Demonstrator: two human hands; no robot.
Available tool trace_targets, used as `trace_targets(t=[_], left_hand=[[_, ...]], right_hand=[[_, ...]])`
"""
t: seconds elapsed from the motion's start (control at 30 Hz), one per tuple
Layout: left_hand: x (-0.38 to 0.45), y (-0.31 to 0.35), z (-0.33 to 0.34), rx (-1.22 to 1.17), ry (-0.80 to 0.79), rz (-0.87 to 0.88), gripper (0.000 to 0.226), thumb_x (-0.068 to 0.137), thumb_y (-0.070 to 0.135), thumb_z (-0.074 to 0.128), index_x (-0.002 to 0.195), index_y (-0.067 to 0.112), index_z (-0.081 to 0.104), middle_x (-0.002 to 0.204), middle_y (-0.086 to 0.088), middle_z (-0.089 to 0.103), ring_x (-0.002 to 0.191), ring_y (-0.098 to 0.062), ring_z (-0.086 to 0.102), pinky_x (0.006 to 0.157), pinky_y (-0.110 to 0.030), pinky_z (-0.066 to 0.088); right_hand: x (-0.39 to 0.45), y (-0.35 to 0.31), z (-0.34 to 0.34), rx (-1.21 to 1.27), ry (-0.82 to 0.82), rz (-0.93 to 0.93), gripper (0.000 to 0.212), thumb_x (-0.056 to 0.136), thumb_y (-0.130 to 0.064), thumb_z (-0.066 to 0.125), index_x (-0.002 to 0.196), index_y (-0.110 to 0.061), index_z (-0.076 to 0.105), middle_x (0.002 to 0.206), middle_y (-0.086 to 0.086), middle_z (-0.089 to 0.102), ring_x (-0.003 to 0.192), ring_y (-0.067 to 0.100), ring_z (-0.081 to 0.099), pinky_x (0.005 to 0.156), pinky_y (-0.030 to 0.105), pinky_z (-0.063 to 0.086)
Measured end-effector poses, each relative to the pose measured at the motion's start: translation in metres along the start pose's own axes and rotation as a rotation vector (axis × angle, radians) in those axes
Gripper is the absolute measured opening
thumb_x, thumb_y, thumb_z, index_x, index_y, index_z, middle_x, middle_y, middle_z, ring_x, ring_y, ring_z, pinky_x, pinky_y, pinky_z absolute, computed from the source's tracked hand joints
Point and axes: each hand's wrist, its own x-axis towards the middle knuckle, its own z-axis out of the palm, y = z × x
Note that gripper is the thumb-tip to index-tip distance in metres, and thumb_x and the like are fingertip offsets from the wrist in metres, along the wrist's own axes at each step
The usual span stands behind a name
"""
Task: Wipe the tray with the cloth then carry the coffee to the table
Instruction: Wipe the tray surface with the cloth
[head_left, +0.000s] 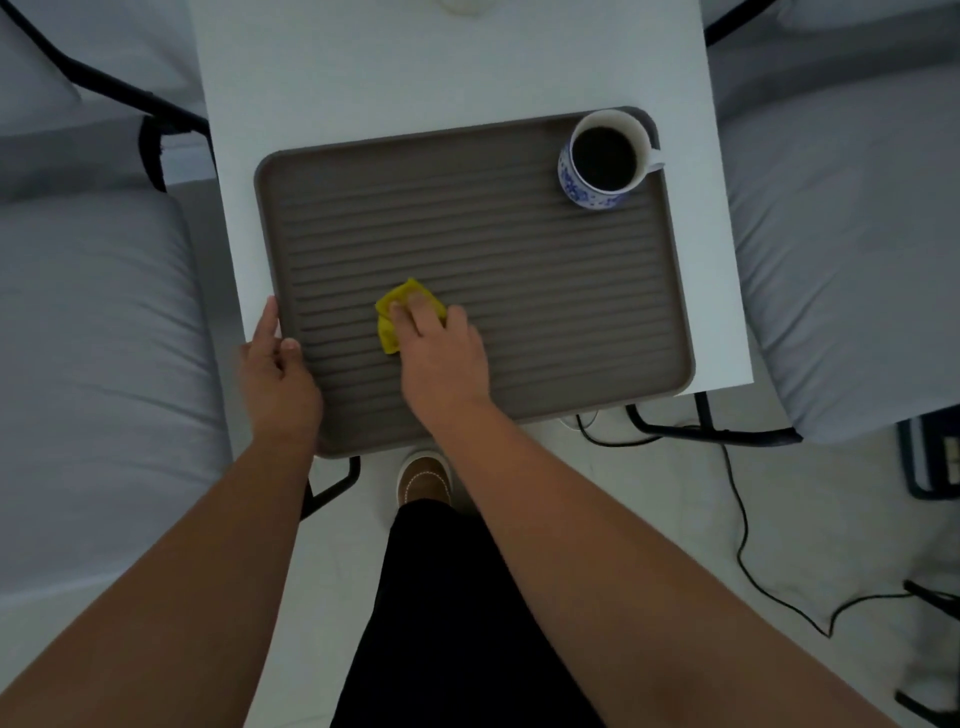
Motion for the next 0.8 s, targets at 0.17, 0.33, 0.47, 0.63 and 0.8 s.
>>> trace_targets(t=[0.17,0.33,0.47,0.63,0.8], left_hand=[[0.002,-0.001,0.001,-0.045,0.01,-0.038,0.047,0.098,0.028,0.037,0.136,0.056,0.037,0.12,-0.002,0.054,0.117,-0.032,0.056,0.106,-0.049,0.043],[-0.002,0.002,0.0,-0.077,0.008,-0.08,0.046,0.099,0.025,0.038,0.138,0.049,0.039,0.128,-0.01,0.052,0.119,-0.028,0.055,0.105,-0.049,0.044],[0.0,0.003,-0.001,-0.096,-0.009,-0.091,0.046,0.099,0.023,0.039,0.139,0.047,0.04,0.127,-0.012,0.053,0.117,-0.028,0.055,0.105,-0.047,0.044],[0.001,0.006,-0.001,-0.138,0.0,-0.052,0.047,0.1,0.012,0.04,0.143,0.031,0.041,0.11,-0.009,0.056,0.091,-0.009,0.053,0.097,-0.02,0.047],[0.007,0.004,-0.005,-0.205,-0.027,-0.104,0.048,0.098,0.009,0.042,0.14,0.032,0.044,0.081,0.004,0.047,0.065,-0.005,0.042,0.069,-0.019,0.044]], right_hand=[[-0.018,0.086,-0.007,-0.05,0.177,-0.1,0.054,0.074,-0.01,0.036,0.119,-0.018,0.065,0.126,0.009,0.062,0.078,0.038,0.057,0.066,0.039,0.054],[-0.063,0.162,-0.026,0.01,0.257,0.372,0.063,0.073,0.005,0.057,0.13,-0.021,0.056,0.143,0.007,0.048,0.098,0.044,0.051,0.077,0.038,0.043],[-0.058,0.114,-0.013,0.037,0.2,0.607,0.06,0.086,-0.004,0.049,0.142,-0.026,0.041,0.153,0.0,0.03,0.107,0.039,0.043,0.072,0.031,0.031],[-0.049,0.002,0.016,0.073,0.008,0.298,0.07,0.086,-0.011,0.05,0.148,-0.029,0.024,0.156,-0.003,0.018,0.105,0.033,0.038,0.079,0.033,0.043],[-0.047,-0.056,0.034,0.039,0.019,-0.041,0.059,0.075,-0.015,0.065,0.132,-0.02,0.053,0.139,0.002,0.05,0.09,0.034,0.051,0.07,0.037,0.05]])
